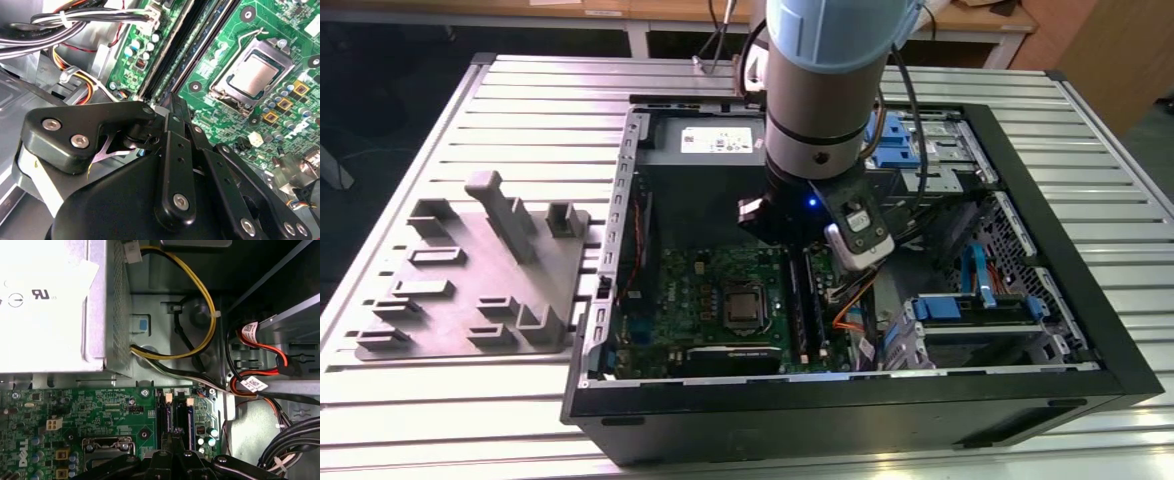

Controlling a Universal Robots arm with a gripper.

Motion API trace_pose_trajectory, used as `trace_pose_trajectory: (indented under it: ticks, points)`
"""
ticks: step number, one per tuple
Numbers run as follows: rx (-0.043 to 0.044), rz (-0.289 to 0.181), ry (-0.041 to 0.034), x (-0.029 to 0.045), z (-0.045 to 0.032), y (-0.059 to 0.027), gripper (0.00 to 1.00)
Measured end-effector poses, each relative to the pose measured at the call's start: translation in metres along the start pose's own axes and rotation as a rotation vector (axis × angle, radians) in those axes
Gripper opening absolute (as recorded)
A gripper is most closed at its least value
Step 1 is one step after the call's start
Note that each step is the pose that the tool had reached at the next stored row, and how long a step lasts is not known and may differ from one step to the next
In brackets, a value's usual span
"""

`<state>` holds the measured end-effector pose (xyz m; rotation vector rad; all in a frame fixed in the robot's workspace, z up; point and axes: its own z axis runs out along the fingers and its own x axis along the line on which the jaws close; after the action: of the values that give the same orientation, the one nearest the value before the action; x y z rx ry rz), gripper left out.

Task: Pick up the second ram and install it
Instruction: 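Press down the second ram until it locks into place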

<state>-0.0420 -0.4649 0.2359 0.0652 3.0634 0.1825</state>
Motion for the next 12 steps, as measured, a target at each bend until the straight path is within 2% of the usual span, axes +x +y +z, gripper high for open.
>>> trace_pose_trajectory:
  ticks: [5,12]
  points:
    - [0.0002,0.0,0.0,0.0003,0.0016,0.0056,0.07]
    - [0.0001,0.0,-0.0003,0.0007,0.0068,0.0056,0.07]
